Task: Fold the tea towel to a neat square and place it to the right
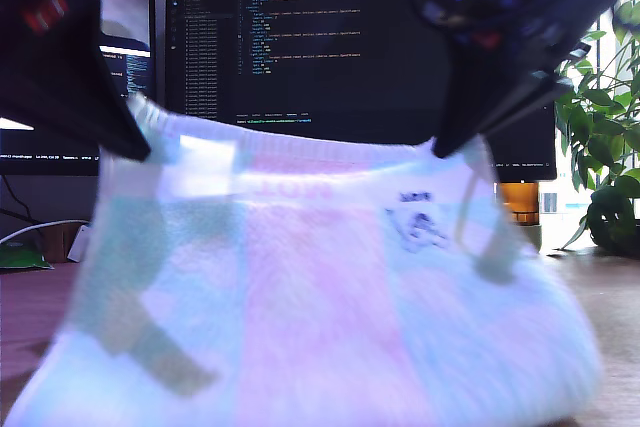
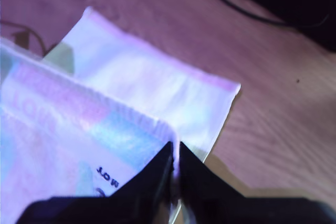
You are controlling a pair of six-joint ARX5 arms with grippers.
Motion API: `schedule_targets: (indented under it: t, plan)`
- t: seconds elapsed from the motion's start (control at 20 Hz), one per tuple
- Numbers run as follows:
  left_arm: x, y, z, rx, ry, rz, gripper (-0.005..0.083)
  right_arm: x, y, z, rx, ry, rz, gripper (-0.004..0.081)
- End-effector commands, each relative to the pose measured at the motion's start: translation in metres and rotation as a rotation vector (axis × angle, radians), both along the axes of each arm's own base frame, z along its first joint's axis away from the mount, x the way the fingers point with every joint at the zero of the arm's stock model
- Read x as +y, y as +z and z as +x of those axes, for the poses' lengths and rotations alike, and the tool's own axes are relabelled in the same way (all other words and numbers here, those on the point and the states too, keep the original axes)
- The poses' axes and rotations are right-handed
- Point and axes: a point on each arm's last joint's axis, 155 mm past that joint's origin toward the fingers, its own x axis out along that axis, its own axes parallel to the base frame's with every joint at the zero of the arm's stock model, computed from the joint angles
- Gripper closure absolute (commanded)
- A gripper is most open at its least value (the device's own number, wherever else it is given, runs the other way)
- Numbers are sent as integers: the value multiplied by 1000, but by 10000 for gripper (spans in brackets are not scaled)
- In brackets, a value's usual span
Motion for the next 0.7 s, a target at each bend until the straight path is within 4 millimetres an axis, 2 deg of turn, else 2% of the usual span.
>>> schedule_targets:
  t: [0.0, 0.35, 0.65]
  plan:
    - [4, -11, 8, 13, 2, 4, 797, -1, -5, 8, -8, -10, 8, 782]
    - [7, -40, 34, 46, 0, 20, 797, 11, -9, 46, -41, -15, 14, 782]
    - [11, -72, 54, 62, 12, 60, 797, 10, -44, 74, 5, -36, -18, 782]
